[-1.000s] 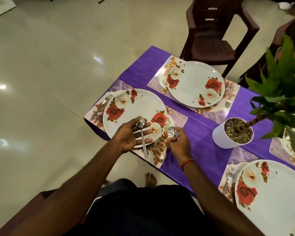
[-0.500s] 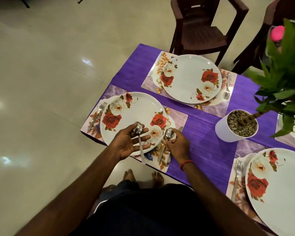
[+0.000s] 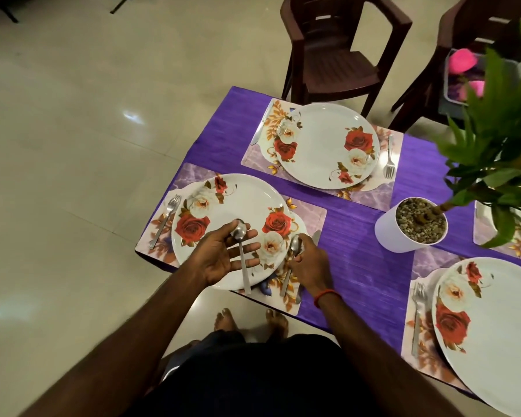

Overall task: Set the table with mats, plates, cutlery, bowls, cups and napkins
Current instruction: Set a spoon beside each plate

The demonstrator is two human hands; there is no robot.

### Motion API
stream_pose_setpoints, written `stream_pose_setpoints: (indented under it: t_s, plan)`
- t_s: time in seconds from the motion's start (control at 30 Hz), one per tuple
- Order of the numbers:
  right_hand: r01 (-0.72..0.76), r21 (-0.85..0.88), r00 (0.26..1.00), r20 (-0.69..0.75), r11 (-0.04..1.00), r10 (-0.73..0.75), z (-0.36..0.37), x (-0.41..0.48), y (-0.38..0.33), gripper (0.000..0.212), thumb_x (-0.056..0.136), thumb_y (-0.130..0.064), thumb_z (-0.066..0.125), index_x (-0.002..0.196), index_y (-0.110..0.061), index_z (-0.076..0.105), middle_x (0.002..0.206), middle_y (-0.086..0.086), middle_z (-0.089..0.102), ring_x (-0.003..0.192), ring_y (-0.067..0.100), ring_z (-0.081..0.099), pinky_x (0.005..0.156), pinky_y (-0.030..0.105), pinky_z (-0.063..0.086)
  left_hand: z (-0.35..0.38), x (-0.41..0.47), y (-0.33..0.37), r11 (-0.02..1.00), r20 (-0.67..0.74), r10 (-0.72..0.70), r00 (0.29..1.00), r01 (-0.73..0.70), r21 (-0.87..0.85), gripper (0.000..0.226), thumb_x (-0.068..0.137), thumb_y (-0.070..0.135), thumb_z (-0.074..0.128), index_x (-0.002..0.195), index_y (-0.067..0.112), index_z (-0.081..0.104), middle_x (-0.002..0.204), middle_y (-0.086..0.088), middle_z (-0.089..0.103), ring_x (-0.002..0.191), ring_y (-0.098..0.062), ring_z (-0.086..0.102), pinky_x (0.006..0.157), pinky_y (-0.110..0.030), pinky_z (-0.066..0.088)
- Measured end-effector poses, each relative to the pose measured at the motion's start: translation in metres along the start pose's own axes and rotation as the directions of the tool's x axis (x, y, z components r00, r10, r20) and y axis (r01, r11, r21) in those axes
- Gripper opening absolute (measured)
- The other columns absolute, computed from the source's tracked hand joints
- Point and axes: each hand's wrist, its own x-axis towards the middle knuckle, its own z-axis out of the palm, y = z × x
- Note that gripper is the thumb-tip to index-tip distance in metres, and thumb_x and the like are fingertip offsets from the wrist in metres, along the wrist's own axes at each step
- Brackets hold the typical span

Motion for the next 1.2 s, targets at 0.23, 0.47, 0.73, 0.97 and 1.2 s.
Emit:
stream_pose_setpoints:
  t_s: [0.23,0.47,0.73,0.97,1.2]
  plan:
    - [0.016,0.060,1.000,-0.004,0.998,-0.016,-0.018,0.002,-0.016,0.052,0.090,-0.021,0.073,0.137,-0.022,0.051,0.107,0.004,0.071,0.092,0.021,0.070,0.071,0.032,0.059,0.000,0.004,0.012,1.000,0.005,0.023,1.000,-0.023,0.006,0.037,0.103,0.032,0.054,0.128,0.007,0.065,0.124,-0.016,0.071,0.111,-0.037,0.070,0.084,-0.058,0.059]
    - [0.196,0.216,0.966,0.123,0.957,-0.225,-0.022,0.005,-0.082,0.029,0.087,-0.033,0.076,0.115,-0.024,0.070,0.090,-0.008,0.071,0.080,0.005,0.068,0.074,0.023,0.059,-0.005,0.006,0.026,0.997,0.022,0.070,0.997,-0.071,0.033,0.034,0.102,0.033,0.056,0.125,0.011,0.069,0.123,-0.013,0.072,0.117,-0.035,0.067,0.087,-0.064,0.056]
    - [0.121,0.309,0.959,0.209,0.943,-0.191,0.033,0.017,-0.163,0.018,0.090,-0.024,0.074,0.106,-0.016,0.075,0.083,-0.004,0.073,0.074,0.003,0.069,0.063,0.016,0.053,-0.051,0.015,0.073,0.994,0.120,0.078,0.990,-0.087,0.068,0.032,0.103,0.035,0.057,0.119,0.013,0.073,0.126,-0.018,0.069,0.110,-0.035,0.070,0.084,-0.062,0.057]
    - [0.089,0.354,0.969,0.185,0.931,-0.163,0.088,0.024,-0.233,0.009,0.096,-0.019,0.065,0.093,-0.016,0.073,0.083,-0.003,0.074,0.078,0.013,0.071,0.073,0.031,0.060,-0.113,0.000,0.131,0.986,0.130,0.095,0.987,-0.111,0.125,0.035,0.102,0.035,0.056,0.120,0.008,0.068,0.110,-0.017,0.074,0.101,-0.036,0.073,0.082,-0.063,0.058]
    - [0.094,0.367,0.969,0.179,0.925,-0.170,0.116,0.021,-0.284,0.016,0.100,-0.013,0.055,0.103,-0.019,0.070,0.095,-0.003,0.074,0.089,0.011,0.070,0.079,0.026,0.056,-0.169,-0.013,0.170,0.975,0.161,0.133,0.978,-0.158,0.157,0.030,0.101,0.020,0.059,0.129,0.010,0.067,0.128,-0.019,0.068,0.112,-0.037,0.069,0.083,-0.056,0.060]
